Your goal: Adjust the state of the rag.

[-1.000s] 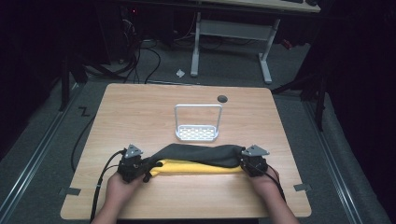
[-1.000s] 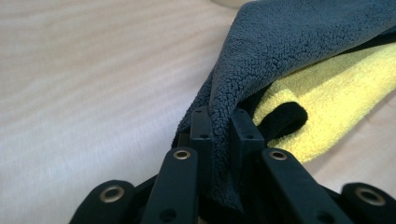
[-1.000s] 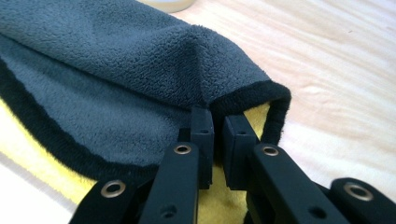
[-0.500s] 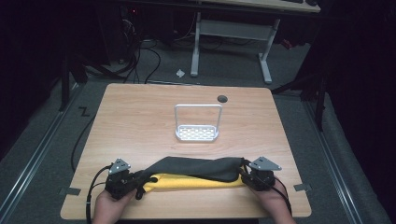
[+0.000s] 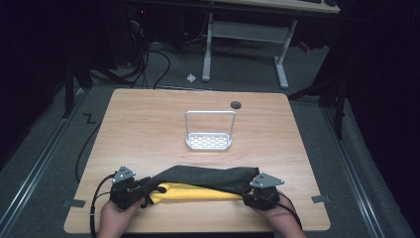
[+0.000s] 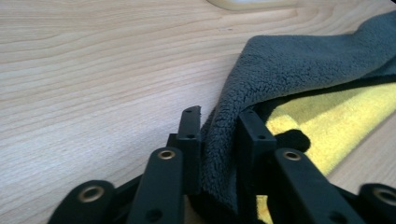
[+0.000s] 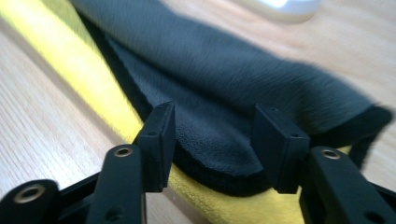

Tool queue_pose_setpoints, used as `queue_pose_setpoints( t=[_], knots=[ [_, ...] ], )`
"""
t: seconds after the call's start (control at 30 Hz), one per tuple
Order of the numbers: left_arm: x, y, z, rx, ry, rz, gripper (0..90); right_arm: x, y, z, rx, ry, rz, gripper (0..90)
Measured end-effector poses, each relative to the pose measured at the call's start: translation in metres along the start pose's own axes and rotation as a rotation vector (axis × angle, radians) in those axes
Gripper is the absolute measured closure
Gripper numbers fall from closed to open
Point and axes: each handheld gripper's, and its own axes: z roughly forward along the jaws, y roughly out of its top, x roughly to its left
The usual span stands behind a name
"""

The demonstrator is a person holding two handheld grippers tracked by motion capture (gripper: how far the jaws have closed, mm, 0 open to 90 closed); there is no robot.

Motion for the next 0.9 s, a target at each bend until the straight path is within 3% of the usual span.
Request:
queue_pose_setpoints(
  t=[0.07, 0.2, 0.3, 0.43, 0.5, 0.53, 0.6, 0.7, 0.8, 0.9],
  knots=[
    [0.002, 0.0, -0.005, -0.012, 0.0, -0.016, 62.1, -0.001, -0.001, 0.003, 0.018, 0.014, -0.004, 48.6],
    [0.002, -0.002, -0.014, -0.036, -0.002, -0.022, 49.8, -0.002, -0.001, -0.001, -0.005, 0.026, -0.004, 47.8],
    [0.002, -0.007, -0.023, -0.053, -0.037, -0.049, 42.0, -0.001, -0.002, 0.0, 0.008, 0.035, -0.01, 46.7],
    [-0.004, -0.014, -0.024, -0.02, -0.019, -0.016, 39.4, 0.002, -0.002, 0.004, 0.028, 0.039, -0.021, 50.1],
    [-0.004, -0.016, -0.022, -0.007, -0.008, -0.017, 44.1, 0.002, -0.002, 0.004, 0.034, 0.037, -0.03, 56.9],
    [0.0, -0.019, -0.017, 0.042, 0.013, -0.035, 50.1, 0.002, -0.002, 0.005, 0.034, 0.029, -0.038, 61.6],
    [0.004, -0.021, -0.014, 0.057, 0.003, -0.053, 54.6, 0.003, -0.001, 0.004, 0.039, 0.008, -0.046, 71.5],
    [0.006, -0.02, -0.017, 0.05, 0.015, -0.043, 64.9, 0.003, -0.001, 0.002, 0.026, -0.026, -0.067, 78.7],
    [0.005, -0.017, -0.022, 0.027, 0.016, -0.031, 75.6, 0.0, 0.001, -0.003, -0.006, -0.043, -0.054, 79.1],
    [0.001, -0.013, -0.027, -0.013, 0.008, -0.019, 77.5, -0.003, 0.002, -0.008, -0.041, -0.056, -0.048, 79.5]
  ],
)
